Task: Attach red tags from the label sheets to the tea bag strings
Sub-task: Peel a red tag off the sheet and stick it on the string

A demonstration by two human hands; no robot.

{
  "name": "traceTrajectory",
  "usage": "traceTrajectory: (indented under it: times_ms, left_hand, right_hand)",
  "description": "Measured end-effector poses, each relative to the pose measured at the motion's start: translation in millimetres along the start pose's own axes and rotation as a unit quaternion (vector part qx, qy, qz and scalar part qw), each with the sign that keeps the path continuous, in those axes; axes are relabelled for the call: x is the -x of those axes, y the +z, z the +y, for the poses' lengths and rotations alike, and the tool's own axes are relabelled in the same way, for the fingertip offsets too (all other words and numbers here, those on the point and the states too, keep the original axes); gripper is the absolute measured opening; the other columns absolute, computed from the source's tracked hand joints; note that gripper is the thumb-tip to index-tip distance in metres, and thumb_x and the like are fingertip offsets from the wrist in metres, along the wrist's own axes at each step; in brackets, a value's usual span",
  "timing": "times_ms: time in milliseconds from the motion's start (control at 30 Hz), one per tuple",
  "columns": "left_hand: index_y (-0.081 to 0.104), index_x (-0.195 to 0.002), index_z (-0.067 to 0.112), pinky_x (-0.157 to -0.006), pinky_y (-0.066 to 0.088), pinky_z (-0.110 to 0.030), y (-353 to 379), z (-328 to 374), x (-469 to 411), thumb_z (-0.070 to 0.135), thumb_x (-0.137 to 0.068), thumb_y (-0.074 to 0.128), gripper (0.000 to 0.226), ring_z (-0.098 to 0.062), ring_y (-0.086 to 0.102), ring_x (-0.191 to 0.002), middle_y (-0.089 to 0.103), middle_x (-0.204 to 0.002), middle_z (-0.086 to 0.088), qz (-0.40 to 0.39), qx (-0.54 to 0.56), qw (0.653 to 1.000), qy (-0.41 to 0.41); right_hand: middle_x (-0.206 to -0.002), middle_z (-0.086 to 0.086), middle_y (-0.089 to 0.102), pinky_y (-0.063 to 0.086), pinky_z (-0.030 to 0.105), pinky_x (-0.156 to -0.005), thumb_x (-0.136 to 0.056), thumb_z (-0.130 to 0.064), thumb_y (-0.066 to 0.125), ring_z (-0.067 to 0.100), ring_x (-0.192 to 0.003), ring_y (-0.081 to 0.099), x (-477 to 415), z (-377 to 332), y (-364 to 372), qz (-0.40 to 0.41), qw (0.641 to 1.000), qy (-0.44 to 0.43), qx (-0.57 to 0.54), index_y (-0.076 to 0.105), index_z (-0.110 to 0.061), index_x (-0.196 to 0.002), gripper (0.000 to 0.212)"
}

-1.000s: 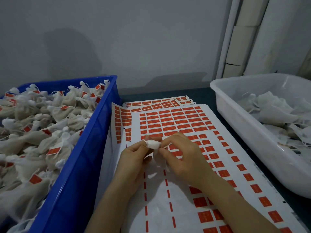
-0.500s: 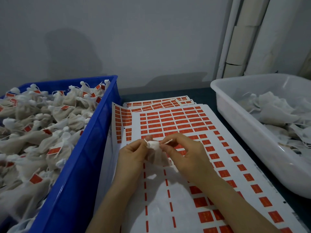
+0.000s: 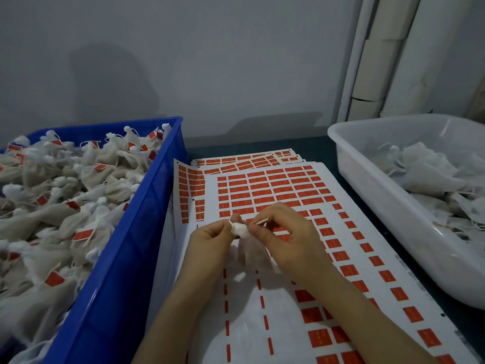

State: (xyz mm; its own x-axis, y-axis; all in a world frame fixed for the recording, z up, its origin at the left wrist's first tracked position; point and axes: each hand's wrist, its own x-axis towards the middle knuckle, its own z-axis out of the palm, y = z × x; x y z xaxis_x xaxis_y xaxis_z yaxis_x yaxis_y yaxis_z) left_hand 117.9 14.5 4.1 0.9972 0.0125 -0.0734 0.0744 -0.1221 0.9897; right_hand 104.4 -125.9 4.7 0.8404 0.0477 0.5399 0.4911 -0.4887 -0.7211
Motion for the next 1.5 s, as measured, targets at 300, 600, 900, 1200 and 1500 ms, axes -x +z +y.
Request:
traceTrajectory:
  times_ms: [300, 600, 900, 1200, 1500]
  left_hand:
    - [0.071, -0.070, 0.052, -0.078, 0.047, -0.022, -4, 8, 7, 0.044, -0.064, 0.060, 0.015, 0.006, 0.063, -0.086, 0.070, -0.085, 0.027, -0.083, 0.008, 0.995, 0.046]
    - [0.072, -0.070, 0.050, -0.063, 0.046, -0.010, -5, 8, 4, 0.046, -0.061, 0.062, 0.014, 0.008, 0.062, -0.079, 0.071, -0.080, 0.021, -0.123, -0.013, 0.991, 0.053]
    - [0.073, -0.074, 0.034, -0.054, 0.043, -0.005, -2, 2, 4, 0.036, -0.085, 0.062, 0.016, -0.004, 0.064, -0.078, 0.069, -0.076, 0.020, -0.137, -0.088, 0.986, 0.036]
    - [0.057, -0.086, 0.037, -0.051, 0.043, -0.003, 4, -4, 4, 0.029, -0.098, 0.043, 0.020, 0.000, 0.057, -0.083, 0.055, -0.087, 0.030, -0.080, -0.069, 0.993, 0.053]
    - [0.061, -0.094, 0.034, -0.054, 0.046, -0.005, 6, 1, 3, 0.042, -0.085, 0.052, 0.016, 0.007, 0.063, -0.084, 0.065, -0.090, 0.030, -0.058, -0.021, 0.995, 0.074]
  right_hand:
    - [-0.092, -0.022, 0.056, 0.043, 0.004, -0.076, -0.077, -0.032, 0.064, -0.004, -0.090, 0.054, -4, -3, -4, -0.008, 0.995, 0.062, -0.078, 0.060, -0.046, -0.080, 0.015]
    - [-0.090, -0.010, 0.067, 0.051, 0.015, -0.078, -0.084, -0.020, 0.060, 0.004, -0.088, 0.061, -4, -2, -6, -0.067, 0.978, 0.107, -0.168, 0.065, -0.039, -0.084, 0.020]
    - [-0.080, -0.006, 0.070, 0.054, 0.019, -0.078, -0.094, -0.028, 0.047, 0.011, -0.084, 0.066, -6, 0, -8, -0.089, 0.950, 0.196, -0.226, 0.069, -0.032, -0.083, 0.025]
    - [-0.082, -0.022, 0.067, 0.050, 0.009, -0.064, -0.092, -0.024, 0.053, 0.000, -0.084, 0.062, -7, 1, -6, -0.098, 0.958, 0.204, -0.174, 0.064, -0.043, -0.084, 0.023]
    - [-0.061, -0.006, 0.064, 0.050, 0.014, -0.057, -0.090, -0.031, 0.054, 0.010, -0.055, 0.062, -6, 4, -6, -0.122, 0.934, 0.262, -0.210, 0.068, -0.030, -0.081, 0.017]
